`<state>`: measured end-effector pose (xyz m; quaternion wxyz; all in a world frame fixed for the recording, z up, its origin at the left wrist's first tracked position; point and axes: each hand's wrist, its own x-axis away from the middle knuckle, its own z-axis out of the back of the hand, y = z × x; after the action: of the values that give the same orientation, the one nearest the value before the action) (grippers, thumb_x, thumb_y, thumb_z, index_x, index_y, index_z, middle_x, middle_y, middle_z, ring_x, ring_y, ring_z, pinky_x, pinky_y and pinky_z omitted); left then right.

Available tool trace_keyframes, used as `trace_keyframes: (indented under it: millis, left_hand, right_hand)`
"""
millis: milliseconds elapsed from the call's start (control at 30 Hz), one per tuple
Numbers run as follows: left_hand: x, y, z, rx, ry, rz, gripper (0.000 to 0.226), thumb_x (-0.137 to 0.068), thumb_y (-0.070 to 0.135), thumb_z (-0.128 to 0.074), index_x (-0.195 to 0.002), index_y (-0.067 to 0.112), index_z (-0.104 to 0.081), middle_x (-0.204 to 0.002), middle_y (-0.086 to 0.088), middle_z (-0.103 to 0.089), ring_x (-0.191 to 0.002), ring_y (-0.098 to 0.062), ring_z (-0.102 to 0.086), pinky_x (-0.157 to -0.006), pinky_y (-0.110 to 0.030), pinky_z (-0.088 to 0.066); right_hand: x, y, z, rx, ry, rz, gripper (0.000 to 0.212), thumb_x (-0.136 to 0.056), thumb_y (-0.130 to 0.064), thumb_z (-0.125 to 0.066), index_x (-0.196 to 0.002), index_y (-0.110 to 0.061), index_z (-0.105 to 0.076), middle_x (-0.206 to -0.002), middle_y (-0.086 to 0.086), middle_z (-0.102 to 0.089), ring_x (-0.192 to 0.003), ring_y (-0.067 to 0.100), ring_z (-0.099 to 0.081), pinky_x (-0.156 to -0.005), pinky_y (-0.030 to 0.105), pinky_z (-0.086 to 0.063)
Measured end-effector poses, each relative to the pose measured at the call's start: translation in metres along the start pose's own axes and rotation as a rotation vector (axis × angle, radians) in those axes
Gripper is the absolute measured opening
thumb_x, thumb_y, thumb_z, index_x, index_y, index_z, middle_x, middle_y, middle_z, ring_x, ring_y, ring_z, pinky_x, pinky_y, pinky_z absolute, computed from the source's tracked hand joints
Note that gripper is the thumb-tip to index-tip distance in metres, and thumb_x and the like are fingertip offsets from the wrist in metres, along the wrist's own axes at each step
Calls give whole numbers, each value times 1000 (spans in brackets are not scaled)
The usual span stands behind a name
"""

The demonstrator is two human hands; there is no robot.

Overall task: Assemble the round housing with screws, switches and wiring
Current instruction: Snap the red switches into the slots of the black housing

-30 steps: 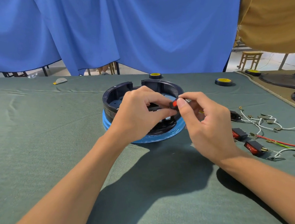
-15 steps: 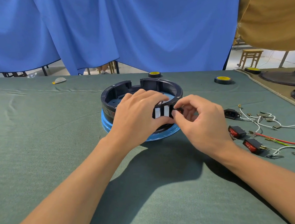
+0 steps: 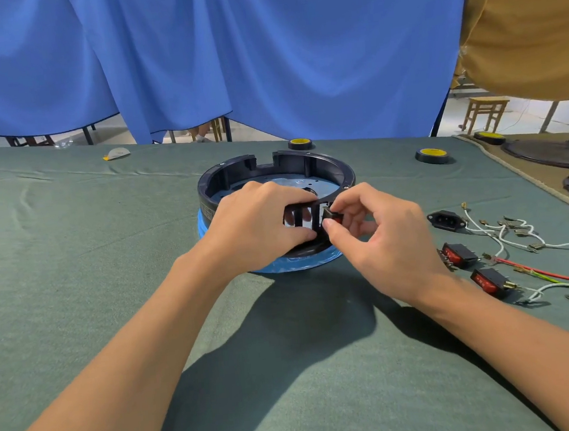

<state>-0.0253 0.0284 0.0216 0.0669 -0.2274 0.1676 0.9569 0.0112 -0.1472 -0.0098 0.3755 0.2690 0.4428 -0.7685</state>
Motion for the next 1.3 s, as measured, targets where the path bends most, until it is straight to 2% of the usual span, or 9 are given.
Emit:
trace_keyframes:
  millis: [133,300,500,667,833,933,1067,1167,1300]
  left_hand:
    - [1,2,-3,1,29,-25,35,-77,53,-72,-107,35,-70,-80,14,-69,-74,-12,-56,-73,-35,-50]
    - [1,0,-3,20,29,-22,37,-75,55,-73,-108,39,-69,-84,13,-70,-81,-14,-59,-74,-36,-49]
    - [1,3,-7,5,64,-10,37,-75,58,-72,-105,35,-71,-88,11,-71,-87,-17,-63,-78,-41,-50]
    - [2,5,-11,-10,125,-11,39,-77,61,-69,-107,35,-71,-93,11,-73,-91,-18,-64,-79,-37,-49]
    - [2,4,-11,-15,135,-30,34,-80,55,-69,-106,34,-71,-94,9,-74,-93,-19,-65,-80,-41,-51]
    - [2,3,-13,-7,164,-42,26,-84,52,-67,-104,37,-72,-93,9,-75,-92,-21,-66,-78,-38,-50]
    - [1,4,-18,-2,241,0,25,-89,53,-60,-104,37,-74,-91,10,-75,-89,-20,-66,-75,-33,-49]
    - [-1,7,-21,19,280,40,22,-89,50,-60,-96,38,-76,-84,13,-75,-83,-18,-65,-69,-29,-44]
    - [-4,9,-22,67,308,98,16,-87,47,-64,-88,39,-77,-74,10,-73,-78,-20,-63,-64,-27,-37]
  right_hand:
    - [-2,3,-2,25,-26,44,10,-83,-9,-71,-89,-11,-64,-73,1,-62,-66,17,-58,-62,37,-51]
    - [-1,4,-5,141,-35,143,10,-84,-8,-72,-91,-10,-65,-77,1,-61,-68,15,-55,-62,31,-45]
    - [-4,8,3,114,-89,176,7,-85,-5,-70,-91,-7,-67,-81,2,-63,-73,13,-56,-67,31,-47]
    - [-3,7,0,-56,-24,-9,7,-84,-8,-71,-89,-10,-67,-77,0,-63,-74,18,-60,-67,41,-53]
    - [-6,4,-6,13,29,-63,5,-83,-13,-73,-85,-14,-69,-74,-4,-67,-71,12,-61,-57,18,-47]
    - [-9,3,-7,-16,44,-91,3,-85,-13,-71,-86,-13,-74,-77,-4,-70,-67,12,-65,-61,28,-53]
    - [-9,5,-1,-164,39,-180,12,-86,-4,-68,-88,-15,-72,-77,2,-72,-63,8,-68,-60,22,-57]
    - [-11,10,1,-195,56,-299,10,-84,-8,-72,-81,-15,-65,-70,1,-69,-65,16,-68,-62,31,-57]
    - [-13,13,-2,-311,-4,-379,6,-86,-8,-70,-81,-9,-66,-71,7,-67,-62,15,-64,-55,30,-55]
